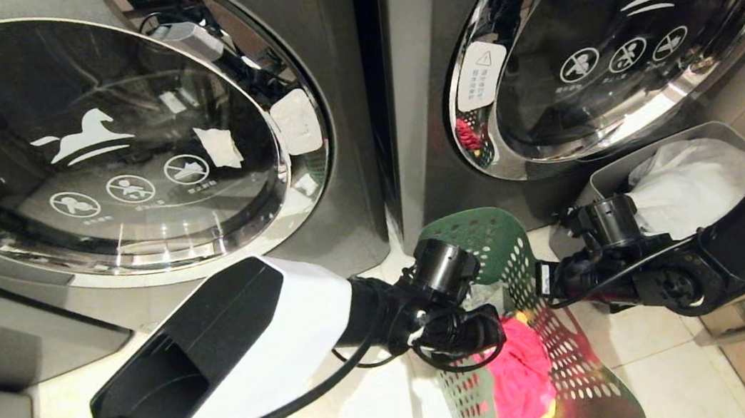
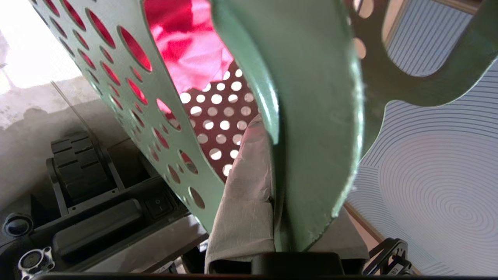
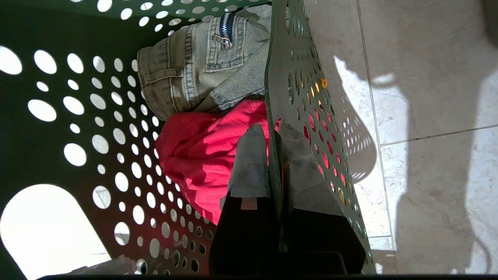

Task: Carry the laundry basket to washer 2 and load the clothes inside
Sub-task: Pick up the clothes basket and put it beside the washing machine

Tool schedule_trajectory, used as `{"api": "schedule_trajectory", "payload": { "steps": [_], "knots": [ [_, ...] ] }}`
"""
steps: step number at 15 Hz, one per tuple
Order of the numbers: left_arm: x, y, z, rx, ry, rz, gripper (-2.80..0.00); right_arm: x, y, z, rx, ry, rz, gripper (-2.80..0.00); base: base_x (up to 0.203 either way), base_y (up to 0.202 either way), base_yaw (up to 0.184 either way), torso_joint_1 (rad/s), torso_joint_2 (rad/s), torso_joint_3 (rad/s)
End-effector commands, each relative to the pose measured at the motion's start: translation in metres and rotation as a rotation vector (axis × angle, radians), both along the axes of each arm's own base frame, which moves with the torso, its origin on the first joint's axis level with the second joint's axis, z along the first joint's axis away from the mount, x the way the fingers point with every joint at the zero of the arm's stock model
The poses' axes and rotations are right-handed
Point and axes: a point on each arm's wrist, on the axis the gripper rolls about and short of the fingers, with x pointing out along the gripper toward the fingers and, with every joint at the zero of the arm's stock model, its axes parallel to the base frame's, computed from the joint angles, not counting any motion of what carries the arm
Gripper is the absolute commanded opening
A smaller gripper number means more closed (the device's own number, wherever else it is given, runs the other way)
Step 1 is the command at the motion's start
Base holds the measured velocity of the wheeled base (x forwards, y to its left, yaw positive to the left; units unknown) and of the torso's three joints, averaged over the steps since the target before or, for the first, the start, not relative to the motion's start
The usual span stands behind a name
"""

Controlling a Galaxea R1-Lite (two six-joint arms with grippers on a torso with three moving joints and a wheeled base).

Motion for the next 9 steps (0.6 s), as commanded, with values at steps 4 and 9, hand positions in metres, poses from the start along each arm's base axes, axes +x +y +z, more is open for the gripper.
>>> {"api": "schedule_trajectory", "payload": {
  "steps": [4,9],
  "knots": [
    [0.0004,-0.0001,-0.0002,0.0,0.0,0.006,-2.8,0.0014,-0.0037,0.0028,-0.006,-0.013,-0.004,-2.8,0.0,0.0,0.0,0.006,0.0,-0.192],
    [0.0022,-0.0033,-0.0001,0.026,-0.048,0.043,-2.8,0.0004,-0.0046,0.0051,-0.006,-0.018,-0.007,-2.8,0.0,0.0,0.0,0.004,0.0,-0.046]
  ]
}}
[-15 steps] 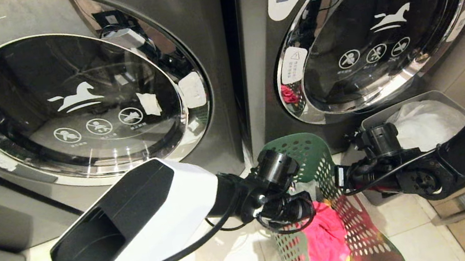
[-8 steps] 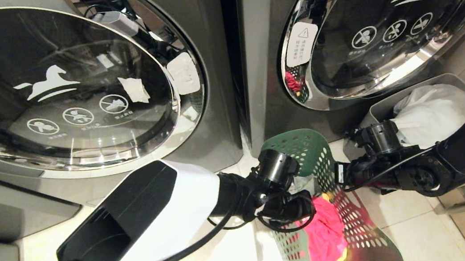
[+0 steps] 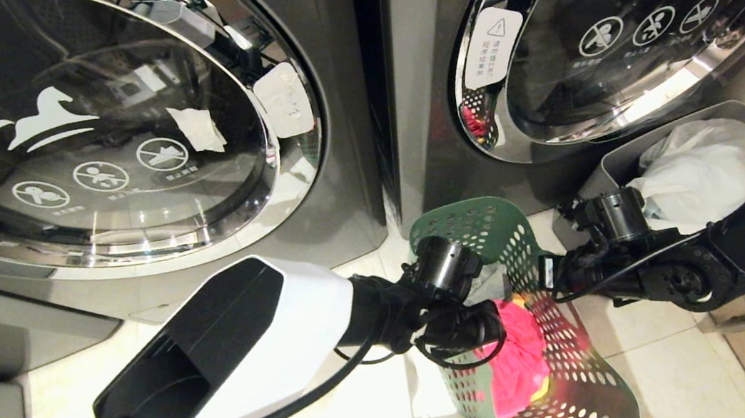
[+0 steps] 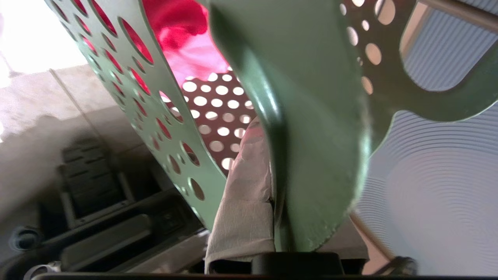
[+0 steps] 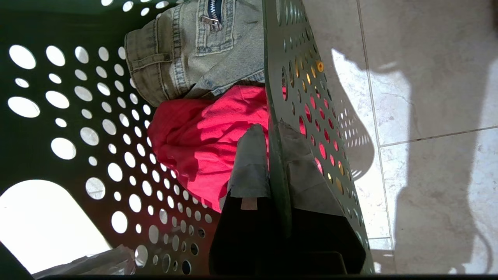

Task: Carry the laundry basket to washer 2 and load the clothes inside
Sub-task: Pick up the clothes basket and put it beside the washing machine

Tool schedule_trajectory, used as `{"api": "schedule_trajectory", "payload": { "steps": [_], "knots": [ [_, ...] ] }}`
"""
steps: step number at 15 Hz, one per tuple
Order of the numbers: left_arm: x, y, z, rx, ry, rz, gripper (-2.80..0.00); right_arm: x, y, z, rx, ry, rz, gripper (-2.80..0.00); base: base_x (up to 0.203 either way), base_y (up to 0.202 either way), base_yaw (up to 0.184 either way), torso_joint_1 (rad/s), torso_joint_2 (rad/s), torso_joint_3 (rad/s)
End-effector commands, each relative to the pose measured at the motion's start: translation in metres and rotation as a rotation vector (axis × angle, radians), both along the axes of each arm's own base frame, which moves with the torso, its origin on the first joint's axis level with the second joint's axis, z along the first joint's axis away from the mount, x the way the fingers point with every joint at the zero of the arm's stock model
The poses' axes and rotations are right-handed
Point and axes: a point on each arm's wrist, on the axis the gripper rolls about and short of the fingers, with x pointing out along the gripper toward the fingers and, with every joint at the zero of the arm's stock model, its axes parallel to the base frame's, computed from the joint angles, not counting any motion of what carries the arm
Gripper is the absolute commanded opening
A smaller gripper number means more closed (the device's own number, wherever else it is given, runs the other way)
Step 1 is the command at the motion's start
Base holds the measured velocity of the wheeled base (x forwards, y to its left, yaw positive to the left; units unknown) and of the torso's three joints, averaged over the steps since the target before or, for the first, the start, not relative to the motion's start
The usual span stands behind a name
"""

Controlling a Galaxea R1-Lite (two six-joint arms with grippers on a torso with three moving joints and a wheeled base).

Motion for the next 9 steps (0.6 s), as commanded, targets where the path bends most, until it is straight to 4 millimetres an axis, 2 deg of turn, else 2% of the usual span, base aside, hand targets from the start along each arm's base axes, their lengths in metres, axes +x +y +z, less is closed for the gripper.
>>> {"api": "schedule_trajectory", "payload": {
  "steps": [1,4,5,9],
  "knots": [
    [-0.001,-0.001,-0.002,0.017,-0.002,-0.002,-2.8,-0.001,0.0,0.0,0.002,0.0,-0.002,-2.8,0.0,0.0,0.0,0.0,0.0,0.0],
    [-0.002,-0.002,-0.006,0.064,0.0,0.015,-2.8,-0.004,-0.001,0.002,0.002,-0.001,-0.002,-2.8,0.0,0.0,0.0,0.0,0.0,0.0],
    [-0.002,-0.004,-0.008,0.076,-0.008,0.023,0.0,-0.004,-0.001,0.002,0.002,-0.001,-0.002,-2.8,0.0,0.0,0.0,0.0,0.0,0.0],
    [-0.006,0.0,0.006,0.088,0.004,0.027,0.0,-0.007,-0.001,0.005,0.004,-0.003,-0.002,-2.8,0.0,0.0,0.0,0.0,0.0,0.0]
  ]
}}
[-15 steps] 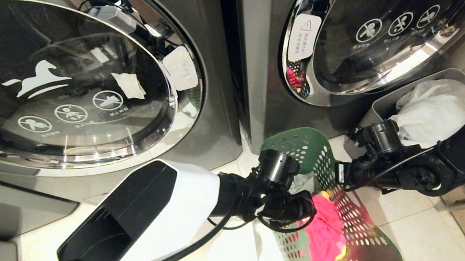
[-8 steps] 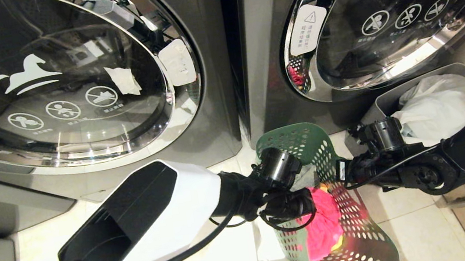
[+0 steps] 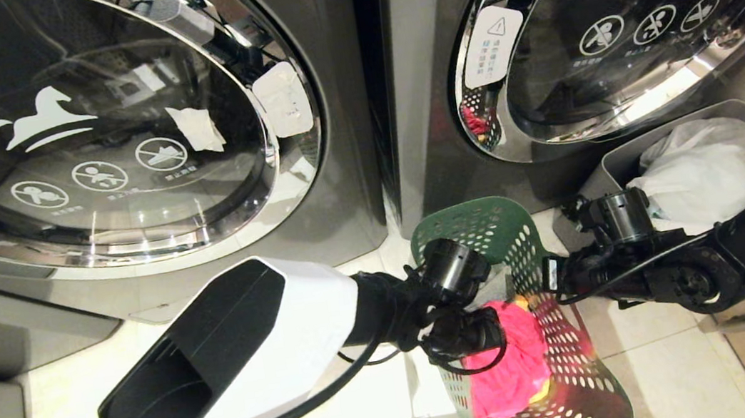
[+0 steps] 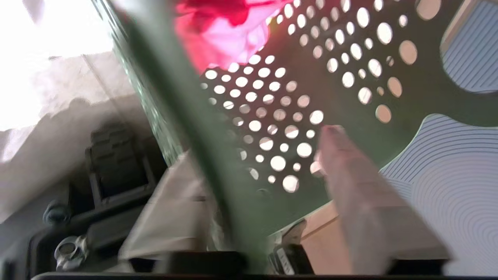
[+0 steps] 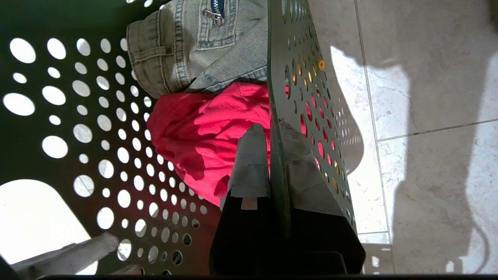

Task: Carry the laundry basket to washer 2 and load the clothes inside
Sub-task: Pick up the clothes basket and put it beside the washing machine

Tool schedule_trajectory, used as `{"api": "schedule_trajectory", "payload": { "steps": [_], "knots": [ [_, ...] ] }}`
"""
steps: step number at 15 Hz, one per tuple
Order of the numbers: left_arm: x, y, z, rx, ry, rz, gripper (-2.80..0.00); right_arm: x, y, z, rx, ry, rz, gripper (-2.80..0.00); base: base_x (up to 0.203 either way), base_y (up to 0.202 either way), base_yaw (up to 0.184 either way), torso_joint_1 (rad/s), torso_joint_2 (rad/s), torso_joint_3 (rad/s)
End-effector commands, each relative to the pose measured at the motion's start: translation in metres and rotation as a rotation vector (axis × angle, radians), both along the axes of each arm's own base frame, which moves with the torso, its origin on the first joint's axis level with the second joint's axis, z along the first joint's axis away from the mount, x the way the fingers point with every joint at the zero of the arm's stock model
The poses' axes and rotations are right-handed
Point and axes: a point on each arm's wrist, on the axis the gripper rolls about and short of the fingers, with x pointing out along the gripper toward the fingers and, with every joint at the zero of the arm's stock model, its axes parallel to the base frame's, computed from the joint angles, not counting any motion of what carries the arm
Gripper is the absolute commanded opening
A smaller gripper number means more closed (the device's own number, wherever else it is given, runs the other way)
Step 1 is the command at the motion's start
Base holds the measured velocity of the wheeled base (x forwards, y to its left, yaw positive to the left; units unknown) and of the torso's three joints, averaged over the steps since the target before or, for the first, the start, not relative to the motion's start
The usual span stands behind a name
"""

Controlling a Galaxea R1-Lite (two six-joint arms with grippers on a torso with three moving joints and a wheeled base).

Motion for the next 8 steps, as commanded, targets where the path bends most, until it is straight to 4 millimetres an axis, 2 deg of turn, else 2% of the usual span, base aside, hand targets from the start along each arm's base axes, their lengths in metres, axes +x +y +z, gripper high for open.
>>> {"api": "schedule_trajectory", "payload": {
  "steps": [1,4,7,8],
  "knots": [
    [-0.003,0.005,0.013,0.005,-0.001,0.012,0.0,-0.001,0.0,0.0,0.003,-0.003,-0.001,-2.8,0.0,0.0,0.0,0.0,0.0,0.0],
    [-0.002,0.015,0.024,0.113,-0.077,0.133,0.0,-0.005,-0.001,-0.004,0.001,0.018,-0.001,-2.8,0.0,0.0,0.0,0.0,0.0,0.0],
    [-0.005,0.023,0.047,0.061,-0.097,0.193,0.0,-0.008,-0.001,-0.008,-0.001,0.033,-0.001,-2.8,0.0,0.0,0.0,0.0,0.0,0.0],
    [-0.004,0.022,0.049,0.033,-0.084,0.208,0.0,-0.008,-0.001,-0.008,-0.003,0.034,0.001,-2.8,0.0,0.0,0.0,0.0,0.0,0.0]
  ]
}}
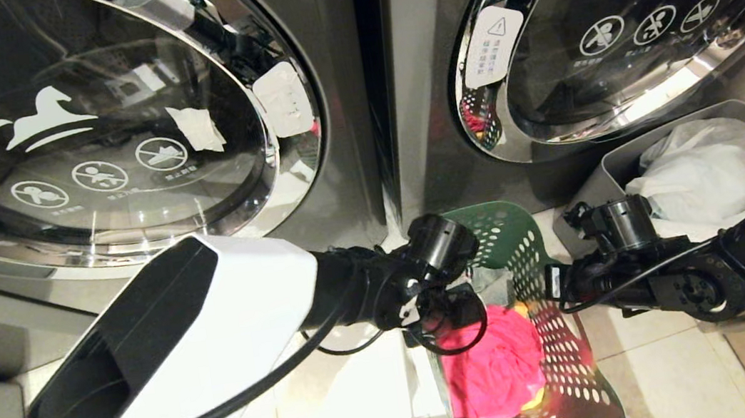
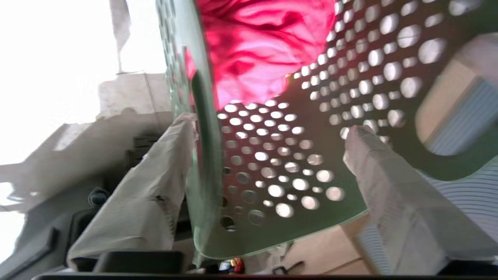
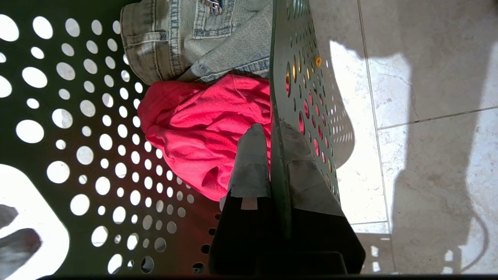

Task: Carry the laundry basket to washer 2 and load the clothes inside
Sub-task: Pick up the clothes basket and put it beside the washing machine

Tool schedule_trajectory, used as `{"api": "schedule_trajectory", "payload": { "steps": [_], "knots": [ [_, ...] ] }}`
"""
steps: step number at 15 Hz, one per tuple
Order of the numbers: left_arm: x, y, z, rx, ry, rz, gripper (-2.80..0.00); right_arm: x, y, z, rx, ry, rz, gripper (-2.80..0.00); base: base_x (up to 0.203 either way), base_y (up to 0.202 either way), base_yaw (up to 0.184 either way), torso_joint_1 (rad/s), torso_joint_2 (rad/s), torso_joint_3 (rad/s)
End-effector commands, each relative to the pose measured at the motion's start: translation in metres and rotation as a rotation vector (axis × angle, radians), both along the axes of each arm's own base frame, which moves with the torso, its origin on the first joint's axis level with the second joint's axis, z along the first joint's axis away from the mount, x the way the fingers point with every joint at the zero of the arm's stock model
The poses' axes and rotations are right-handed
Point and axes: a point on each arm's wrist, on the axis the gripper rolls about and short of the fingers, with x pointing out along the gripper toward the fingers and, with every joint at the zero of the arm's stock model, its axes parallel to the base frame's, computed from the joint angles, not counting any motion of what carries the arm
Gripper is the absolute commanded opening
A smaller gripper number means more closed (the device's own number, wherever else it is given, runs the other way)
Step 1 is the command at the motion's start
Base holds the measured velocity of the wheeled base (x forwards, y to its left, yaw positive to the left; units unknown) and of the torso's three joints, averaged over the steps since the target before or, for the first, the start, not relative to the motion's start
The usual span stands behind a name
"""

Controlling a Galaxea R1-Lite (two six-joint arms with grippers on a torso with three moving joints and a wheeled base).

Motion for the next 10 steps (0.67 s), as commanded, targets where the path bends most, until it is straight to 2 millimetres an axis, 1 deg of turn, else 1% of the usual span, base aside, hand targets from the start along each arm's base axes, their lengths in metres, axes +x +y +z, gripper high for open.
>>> {"api": "schedule_trajectory", "payload": {
  "steps": [1,2,5,6,8,9,10],
  "knots": [
    [0.0,0.004,0.008,-0.01,-0.006,0.011,0.0,-0.001,0.0,-0.001,0.0,0.005,0.0,-2.8,0.0,0.0,0.0,0.0,0.0,0.0],
    [0.001,0.008,0.008,0.023,-0.018,0.014,0.0,-0.001,0.0,-0.001,0.0,0.003,0.0,-2.8,0.0,0.0,0.0,0.0,0.0,0.0],
    [-0.002,0.021,-0.001,0.229,-0.041,0.071,0.0,-0.001,0.0,0.002,-0.004,-0.006,0.004,-2.8,0.0,0.0,0.0,0.0,0.0,0.0],
    [-0.003,0.025,0.004,0.246,-0.05,0.096,0.0,-0.002,0.0,0.003,-0.007,-0.008,0.006,-2.8,0.0,0.0,0.0,0.0,0.0,0.0],
    [-0.006,0.029,0.018,0.226,-0.065,0.108,0.0,-0.002,-0.001,0.004,-0.008,-0.008,0.007,-2.8,0.0,0.0,0.0,0.0,0.0,0.0],
    [-0.007,0.029,0.02,0.222,-0.07,0.11,0.0,-0.003,-0.001,0.003,-0.007,-0.007,0.006,-2.8,0.0,0.0,0.0,0.0,0.0,0.0],
    [-0.007,0.029,0.022,0.219,-0.071,0.109,0.0,-0.002,-0.001,0.004,-0.006,-0.009,0.007,0.0,0.0,0.0,0.0,0.0,0.0,0.0]
  ]
}}
